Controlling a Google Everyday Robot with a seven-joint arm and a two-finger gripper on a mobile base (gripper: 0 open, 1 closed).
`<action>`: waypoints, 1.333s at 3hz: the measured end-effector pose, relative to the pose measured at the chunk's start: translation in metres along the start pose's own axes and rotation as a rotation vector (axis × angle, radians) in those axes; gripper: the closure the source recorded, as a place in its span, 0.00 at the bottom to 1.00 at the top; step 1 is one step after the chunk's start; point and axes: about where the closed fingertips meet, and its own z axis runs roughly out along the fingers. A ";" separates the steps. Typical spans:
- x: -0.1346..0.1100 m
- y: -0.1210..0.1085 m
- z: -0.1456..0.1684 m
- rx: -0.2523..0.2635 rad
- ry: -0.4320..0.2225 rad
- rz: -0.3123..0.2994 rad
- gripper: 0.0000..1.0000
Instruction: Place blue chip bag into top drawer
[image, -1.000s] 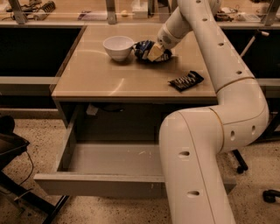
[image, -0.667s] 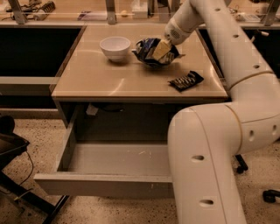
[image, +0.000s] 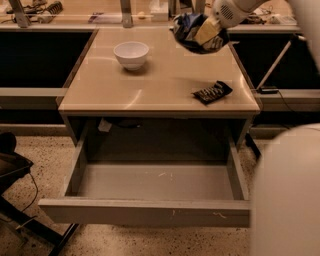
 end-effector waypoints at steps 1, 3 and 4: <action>0.004 -0.003 -0.089 0.161 -0.110 0.118 1.00; -0.003 0.122 -0.248 0.228 -0.303 0.186 1.00; 0.028 0.155 -0.277 0.247 -0.276 0.187 1.00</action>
Offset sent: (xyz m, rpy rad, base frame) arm -0.3913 -0.1501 0.0680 0.1078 -0.0703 -0.5103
